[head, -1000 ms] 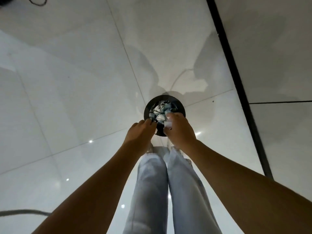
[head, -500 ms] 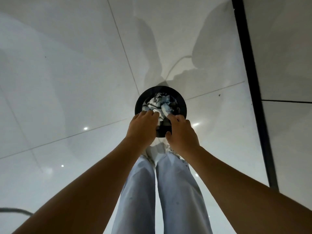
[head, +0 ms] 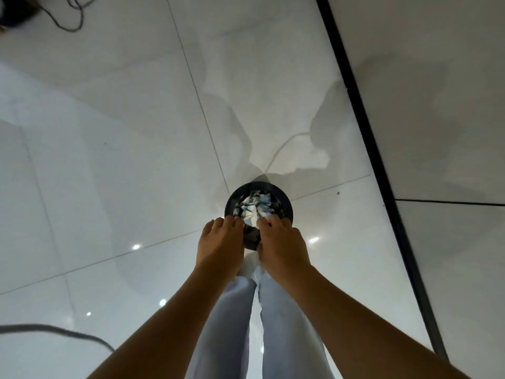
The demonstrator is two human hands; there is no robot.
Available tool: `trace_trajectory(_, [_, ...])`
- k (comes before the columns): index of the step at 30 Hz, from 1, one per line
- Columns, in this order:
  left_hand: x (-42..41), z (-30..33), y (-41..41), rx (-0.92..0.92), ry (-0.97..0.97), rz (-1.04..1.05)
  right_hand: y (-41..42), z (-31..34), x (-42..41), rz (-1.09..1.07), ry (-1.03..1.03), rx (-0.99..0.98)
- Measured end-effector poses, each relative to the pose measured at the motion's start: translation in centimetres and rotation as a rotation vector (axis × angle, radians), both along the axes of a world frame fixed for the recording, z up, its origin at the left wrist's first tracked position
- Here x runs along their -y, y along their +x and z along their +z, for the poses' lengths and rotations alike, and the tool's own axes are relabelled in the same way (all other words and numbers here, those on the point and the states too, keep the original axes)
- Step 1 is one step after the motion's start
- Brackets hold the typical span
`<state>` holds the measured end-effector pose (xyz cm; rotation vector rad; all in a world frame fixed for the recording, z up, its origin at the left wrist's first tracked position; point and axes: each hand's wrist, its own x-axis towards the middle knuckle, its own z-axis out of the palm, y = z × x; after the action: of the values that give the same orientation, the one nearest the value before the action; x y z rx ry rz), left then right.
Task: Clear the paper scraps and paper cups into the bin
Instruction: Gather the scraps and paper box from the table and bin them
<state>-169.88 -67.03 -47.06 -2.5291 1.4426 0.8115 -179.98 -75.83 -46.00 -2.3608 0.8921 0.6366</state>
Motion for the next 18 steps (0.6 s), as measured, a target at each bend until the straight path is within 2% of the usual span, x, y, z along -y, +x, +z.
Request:
trace_trajectory(9, [-4.3,16.7,1.5,0.071,-0.019,0.168,3.4,16.3,-2.5,0.295,-0.074,-0.009])
trace_trajectory(18, [-13.4,29.7,-3.3,0.229,-0.043,0.659,4.8,28.4,-8.8,0.711,-0.098,0.142])
